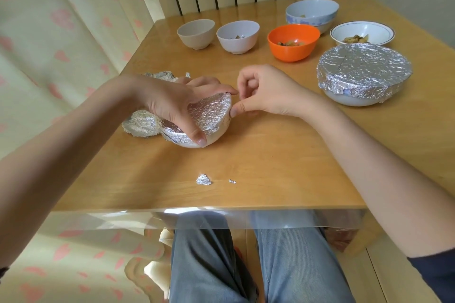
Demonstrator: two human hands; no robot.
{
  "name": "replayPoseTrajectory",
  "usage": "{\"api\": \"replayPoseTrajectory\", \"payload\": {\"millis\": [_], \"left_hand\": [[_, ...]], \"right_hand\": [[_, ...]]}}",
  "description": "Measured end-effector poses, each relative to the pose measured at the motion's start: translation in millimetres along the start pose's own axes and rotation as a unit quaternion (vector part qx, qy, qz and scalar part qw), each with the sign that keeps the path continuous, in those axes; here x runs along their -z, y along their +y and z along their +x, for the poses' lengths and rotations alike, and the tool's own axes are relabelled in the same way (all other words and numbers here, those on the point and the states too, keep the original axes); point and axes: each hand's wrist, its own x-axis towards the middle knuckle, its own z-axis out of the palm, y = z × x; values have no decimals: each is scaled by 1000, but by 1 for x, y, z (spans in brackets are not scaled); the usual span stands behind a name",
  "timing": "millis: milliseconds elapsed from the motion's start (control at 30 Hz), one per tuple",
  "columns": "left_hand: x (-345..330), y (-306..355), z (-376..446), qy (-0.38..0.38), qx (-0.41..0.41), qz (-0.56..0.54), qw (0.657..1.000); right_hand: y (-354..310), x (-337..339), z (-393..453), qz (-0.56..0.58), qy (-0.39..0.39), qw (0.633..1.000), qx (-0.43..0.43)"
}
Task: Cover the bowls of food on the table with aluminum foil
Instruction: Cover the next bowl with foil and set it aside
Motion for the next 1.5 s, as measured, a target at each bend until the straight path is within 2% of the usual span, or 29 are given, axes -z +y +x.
{"api": "replayPoseTrajectory", "payload": {"millis": [67,200,300,400,500,633,733,800,867,933,1000,1067,1167,1300,1500], "left_hand": [[0,-1,1,1,3,5,1000],[0,-1,1,3,4,7,1000],[-1,1,-1,-1,0,-5,1000],[-2,4,-3,2,3,0,1000],[-2,6,-3,16,30,3,999],[-5,6,-1,46,55,-18,997],[-7,0,-4,65,43,-71,994],[-8,-3,-9,121,37,-138,982],[-13,-8,-10,240,40,-221,944],[-26,-15,-6,375,49,-303,875],[-42,-24,0,447,71,-379,807],[-59,-28,5,477,103,-432,758],[-76,-21,11,490,120,-481,717],[-78,-8,17,499,121,-559,651],[-77,-5,21,516,129,-586,611]], "right_hand": [[-5,4,6,-77,13,997,17],[-19,11,21,-146,-62,987,28],[-17,14,25,-144,-104,984,7],[-10,17,20,-107,-110,988,-18],[-7,13,13,-76,-75,994,-24],[1,8,-8,-63,26,997,-46],[2,0,-26,-31,91,993,-69],[0,-12,-38,29,134,987,-78],[-4,-26,-43,88,179,977,-78],[-10,-38,-38,124,208,967,-85],[-19,-45,-23,173,210,955,-121],[-25,-52,-6,227,187,943,-155],[-25,-65,10,261,150,941,-153],[-23,-78,14,263,175,936,-157],[-25,-82,16,273,192,926,-178]]}}
